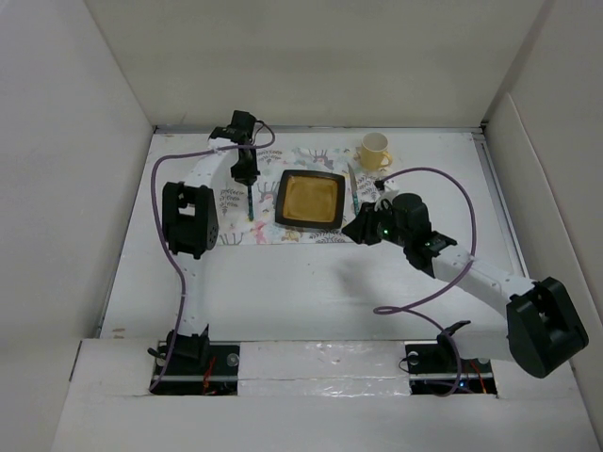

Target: Set the dinner table for one person

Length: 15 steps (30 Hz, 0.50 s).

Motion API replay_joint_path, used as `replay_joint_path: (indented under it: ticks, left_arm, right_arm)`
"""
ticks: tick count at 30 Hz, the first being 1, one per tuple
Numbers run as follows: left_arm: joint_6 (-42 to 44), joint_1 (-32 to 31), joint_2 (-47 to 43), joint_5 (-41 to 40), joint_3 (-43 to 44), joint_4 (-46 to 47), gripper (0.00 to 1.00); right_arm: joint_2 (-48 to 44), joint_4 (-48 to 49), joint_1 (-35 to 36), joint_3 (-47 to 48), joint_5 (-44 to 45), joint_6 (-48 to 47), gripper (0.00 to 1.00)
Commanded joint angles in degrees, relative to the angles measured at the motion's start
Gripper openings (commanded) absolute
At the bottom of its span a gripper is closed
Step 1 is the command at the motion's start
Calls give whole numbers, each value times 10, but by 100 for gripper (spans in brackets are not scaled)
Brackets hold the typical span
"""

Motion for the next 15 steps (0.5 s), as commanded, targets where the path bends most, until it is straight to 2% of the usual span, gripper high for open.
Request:
replay_joint_path:
  ticks: [1, 9, 12, 13, 15]
  left_arm:
    - [11, -4, 13, 1, 21, 0, 0]
    - [10, -4, 34, 37, 11, 25, 0]
    - [8, -4, 37, 42, 9, 22, 11]
    - [7, -4, 35, 39, 8, 23, 28]
    - [3, -4, 21, 36, 0, 32, 45]
  right_arm:
    - [4, 27, 8, 12, 4, -8, 37]
    - [5, 18, 13, 17, 21, -15, 37]
    - [2, 16, 13, 18, 35, -16, 37]
    - [2, 15, 13, 18, 35, -16, 37]
    - [2, 12, 13, 19, 33, -19, 37]
